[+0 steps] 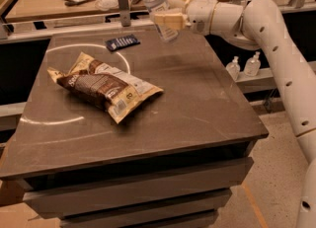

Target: Place blue plastic bottle upright

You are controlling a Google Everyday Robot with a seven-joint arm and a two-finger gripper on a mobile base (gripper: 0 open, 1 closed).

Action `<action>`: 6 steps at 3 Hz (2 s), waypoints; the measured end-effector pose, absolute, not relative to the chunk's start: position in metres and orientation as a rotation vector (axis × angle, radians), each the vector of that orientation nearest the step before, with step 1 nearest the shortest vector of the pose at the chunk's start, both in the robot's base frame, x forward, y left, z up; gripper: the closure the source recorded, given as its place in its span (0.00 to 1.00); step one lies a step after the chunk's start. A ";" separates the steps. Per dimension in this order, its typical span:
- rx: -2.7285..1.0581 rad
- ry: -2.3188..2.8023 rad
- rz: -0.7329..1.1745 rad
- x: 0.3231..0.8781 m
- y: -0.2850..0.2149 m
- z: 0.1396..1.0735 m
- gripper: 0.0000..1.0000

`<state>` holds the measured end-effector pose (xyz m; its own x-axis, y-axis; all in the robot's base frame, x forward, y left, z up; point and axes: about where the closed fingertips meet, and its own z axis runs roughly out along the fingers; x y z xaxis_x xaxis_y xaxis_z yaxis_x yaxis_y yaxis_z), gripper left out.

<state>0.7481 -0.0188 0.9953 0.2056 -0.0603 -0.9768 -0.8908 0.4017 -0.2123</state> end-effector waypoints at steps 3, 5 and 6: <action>-0.937 1.251 0.888 0.732 -0.013 0.951 1.00; -0.913 1.261 0.921 0.730 -0.018 0.936 1.00; -0.901 1.266 0.943 0.730 -0.020 0.929 0.98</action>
Offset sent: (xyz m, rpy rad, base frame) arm -0.0200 -0.0018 -0.0470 0.1055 0.1104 0.0470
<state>0.7298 -0.0198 0.9290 0.0613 0.0735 -0.9954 -0.9328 0.3591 -0.0309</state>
